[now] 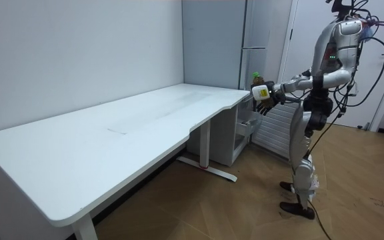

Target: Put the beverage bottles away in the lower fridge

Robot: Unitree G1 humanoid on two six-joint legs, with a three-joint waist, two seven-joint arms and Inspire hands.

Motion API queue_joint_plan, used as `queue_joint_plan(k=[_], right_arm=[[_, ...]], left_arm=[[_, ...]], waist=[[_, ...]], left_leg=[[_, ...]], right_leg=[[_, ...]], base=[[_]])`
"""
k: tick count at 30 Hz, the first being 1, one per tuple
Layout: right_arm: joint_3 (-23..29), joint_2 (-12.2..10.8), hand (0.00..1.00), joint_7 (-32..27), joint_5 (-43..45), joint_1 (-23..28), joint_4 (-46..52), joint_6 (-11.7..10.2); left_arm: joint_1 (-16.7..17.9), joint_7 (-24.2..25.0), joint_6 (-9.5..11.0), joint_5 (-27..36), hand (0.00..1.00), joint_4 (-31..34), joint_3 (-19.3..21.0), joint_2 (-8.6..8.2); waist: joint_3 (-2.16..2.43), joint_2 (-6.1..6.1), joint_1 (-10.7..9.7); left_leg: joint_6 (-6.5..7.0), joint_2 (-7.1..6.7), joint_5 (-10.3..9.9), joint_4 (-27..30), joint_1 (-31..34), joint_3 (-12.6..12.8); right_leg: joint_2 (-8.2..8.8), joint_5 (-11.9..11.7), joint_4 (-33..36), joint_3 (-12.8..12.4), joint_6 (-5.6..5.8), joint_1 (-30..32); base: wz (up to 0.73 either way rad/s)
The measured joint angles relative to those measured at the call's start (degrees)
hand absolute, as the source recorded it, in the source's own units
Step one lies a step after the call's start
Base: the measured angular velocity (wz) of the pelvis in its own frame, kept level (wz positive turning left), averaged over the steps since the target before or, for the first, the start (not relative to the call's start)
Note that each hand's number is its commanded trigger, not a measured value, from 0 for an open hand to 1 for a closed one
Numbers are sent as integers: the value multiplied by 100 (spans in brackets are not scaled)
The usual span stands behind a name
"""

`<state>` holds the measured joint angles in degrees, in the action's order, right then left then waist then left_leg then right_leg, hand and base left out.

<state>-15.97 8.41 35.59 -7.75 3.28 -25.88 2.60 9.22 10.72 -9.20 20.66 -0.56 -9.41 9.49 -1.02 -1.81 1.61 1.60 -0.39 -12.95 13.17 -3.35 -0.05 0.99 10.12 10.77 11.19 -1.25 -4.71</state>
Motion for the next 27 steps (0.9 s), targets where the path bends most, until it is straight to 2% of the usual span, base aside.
queue_joint_plan(k=[6, 14, 20, 27], right_arm=[[-239, -11, 0, 69, -197, 27, 250, 7], [-309, 55, 0, 89, -378, 79, 414, 15], [-304, 105, 0, 504, -612, 68, 434, 13], [-318, 143, 0, 592, -1393, 69, 437, 76]], left_arm=[[0, 7, 0, 0, 100, 0, -163, -9], [0, 162, 1, -47, 100, 0, -476, 15], [0, 380, 88, -289, 100, 1, -518, 25], [-8, 441, 307, -284, 100, 1, -612, 58]], waist=[[-6, 14, -1], [7, 33, 0], [16, 31, -5], [31, -32, -52]], left_leg=[[5, 28, -7, 0, 6, 89], [5, 50, -7, 29, 48, 169], [3, 62, -6, 47, 58, 222], [5, 58, -6, 31, 50, 245]], right_leg=[[-10, -1, 36, -15, -1, 17], [-9, -4, 112, -32, -4, 102], [-10, -9, 185, -94, -11, 191], [-15, -9, 192, -164, -11, 177]], base=[[0], [-3], [-5], [-4]])
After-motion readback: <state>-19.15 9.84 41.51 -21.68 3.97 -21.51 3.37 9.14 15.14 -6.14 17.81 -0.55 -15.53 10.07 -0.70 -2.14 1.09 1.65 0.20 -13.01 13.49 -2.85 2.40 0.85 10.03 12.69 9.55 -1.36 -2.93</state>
